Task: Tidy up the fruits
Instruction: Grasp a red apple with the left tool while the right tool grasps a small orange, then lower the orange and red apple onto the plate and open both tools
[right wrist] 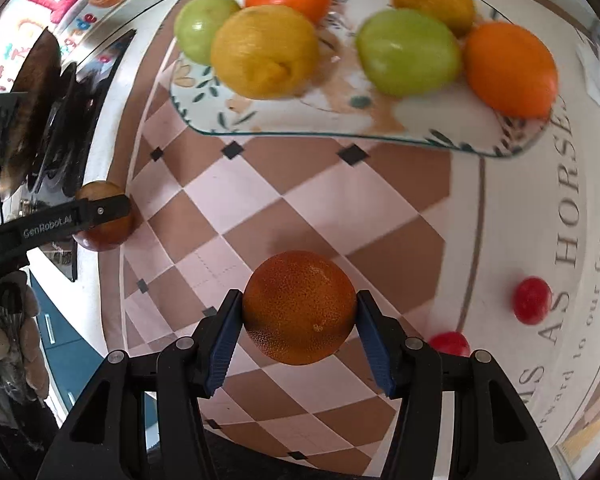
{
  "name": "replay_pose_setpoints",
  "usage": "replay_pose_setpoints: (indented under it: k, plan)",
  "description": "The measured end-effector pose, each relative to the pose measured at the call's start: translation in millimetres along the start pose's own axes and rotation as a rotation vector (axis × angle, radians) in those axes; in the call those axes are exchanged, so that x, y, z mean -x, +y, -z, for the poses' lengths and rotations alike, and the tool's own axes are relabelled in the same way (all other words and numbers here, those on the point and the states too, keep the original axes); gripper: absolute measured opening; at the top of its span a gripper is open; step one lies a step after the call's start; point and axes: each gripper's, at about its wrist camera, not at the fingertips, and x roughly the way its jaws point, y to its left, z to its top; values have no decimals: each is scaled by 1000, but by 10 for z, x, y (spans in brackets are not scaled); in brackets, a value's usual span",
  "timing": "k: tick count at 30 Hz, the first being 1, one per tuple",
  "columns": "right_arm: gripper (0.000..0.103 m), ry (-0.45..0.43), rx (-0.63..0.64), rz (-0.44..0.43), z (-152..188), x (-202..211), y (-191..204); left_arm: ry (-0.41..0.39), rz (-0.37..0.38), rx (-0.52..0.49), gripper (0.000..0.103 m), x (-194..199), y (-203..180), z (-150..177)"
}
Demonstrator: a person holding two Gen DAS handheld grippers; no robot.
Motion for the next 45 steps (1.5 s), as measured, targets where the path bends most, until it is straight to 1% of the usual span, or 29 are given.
replay_pose_setpoints:
  k: [2,5,8,12,17,20,21,23,26,29,31,34,36,38,40,42,45]
  plan:
    - [59,-4,-15,-1,12,4,-81,20,38,-4,62,11,-70,56]
    - [59,-7,-25,2,65,5,-161,19,62,-55,62,49,-278,208]
    - [59,-11,-38,-15,81,4,-211,51,105,-79,62,0,-466,365]
    - [60,-18,-41,-30,62,12,-252,21,59,-117,62,9,-611,413]
    - [60,-22,-39,-45,0,-46,-254,17,62,-114,62,23,-647,425]
    - [59,-35,-17,-29,-33,-52,-184,11,58,-113,62,20,-632,427]
    - [59,-34,-11,-26,-46,-58,-163,10,60,-110,61,18,-633,486]
    - [59,-32,-20,-51,-47,-43,-169,8,72,-108,61,51,-605,536]
    - [59,-57,-47,-93,-39,78,-213,-15,89,-119,61,257,-633,515]
    - [59,-107,-96,-158,-49,352,-354,-56,142,-135,61,587,-747,422]
    - [59,-159,-134,-195,-107,613,-512,-95,169,-160,61,822,-848,334]
    - [59,-225,-167,-197,-216,896,-701,-149,204,-219,61,1187,-1123,101]
    - [59,-254,-192,-184,-309,1005,-889,-163,211,-249,62,1315,-1308,-97]
    - [59,-266,-224,-168,-407,1021,-1056,-162,187,-297,62,1361,-1518,-347]
    - [59,-261,-261,-175,-483,986,-1245,-164,154,-330,62,1344,-1664,-537]
    - [59,-258,-299,-191,-531,938,-1384,-139,119,-368,62,1249,-1859,-734]
    - [59,-270,-340,-217,-613,889,-1492,-71,92,-413,62,1024,-2073,-971]
